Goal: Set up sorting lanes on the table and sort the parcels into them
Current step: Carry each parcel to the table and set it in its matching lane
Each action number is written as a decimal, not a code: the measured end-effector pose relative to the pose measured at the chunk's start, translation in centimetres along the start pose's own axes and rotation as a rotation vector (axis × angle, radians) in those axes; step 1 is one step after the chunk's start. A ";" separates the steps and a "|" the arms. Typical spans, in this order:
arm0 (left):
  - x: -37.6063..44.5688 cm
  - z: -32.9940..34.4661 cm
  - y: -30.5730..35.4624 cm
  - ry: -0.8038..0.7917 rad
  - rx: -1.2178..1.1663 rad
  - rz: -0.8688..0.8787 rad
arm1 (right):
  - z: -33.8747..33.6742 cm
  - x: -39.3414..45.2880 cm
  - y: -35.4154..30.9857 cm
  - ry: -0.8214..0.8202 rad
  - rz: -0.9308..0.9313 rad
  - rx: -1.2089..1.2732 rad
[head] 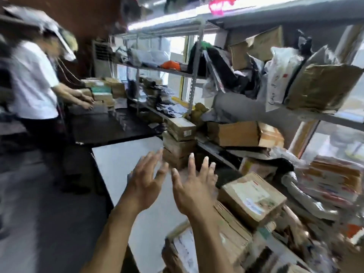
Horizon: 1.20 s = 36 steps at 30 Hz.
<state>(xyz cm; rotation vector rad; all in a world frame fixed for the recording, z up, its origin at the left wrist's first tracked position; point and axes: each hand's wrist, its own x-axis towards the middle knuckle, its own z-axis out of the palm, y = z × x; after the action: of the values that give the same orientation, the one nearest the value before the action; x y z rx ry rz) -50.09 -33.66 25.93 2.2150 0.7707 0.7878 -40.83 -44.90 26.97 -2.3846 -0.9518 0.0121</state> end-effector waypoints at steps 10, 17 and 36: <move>5.9 -10.5 -18.9 -0.004 0.067 -0.181 | 14.4 5.4 -12.1 -0.157 0.170 -0.034; 10.3 -15.2 -27.5 -0.043 -0.038 -0.185 | 21.1 9.1 -15.9 -0.212 0.291 -0.058; 36.8 -6.8 -33.0 -0.291 -0.245 -0.280 | 29.6 33.4 -9.4 -0.115 0.678 0.138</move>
<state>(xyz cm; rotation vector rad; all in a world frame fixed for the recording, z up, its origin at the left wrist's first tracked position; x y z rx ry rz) -41.07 14.68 17.51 1.8944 0.7711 0.3889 -27.97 -3.27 13.31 -2.4767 -0.1426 0.4572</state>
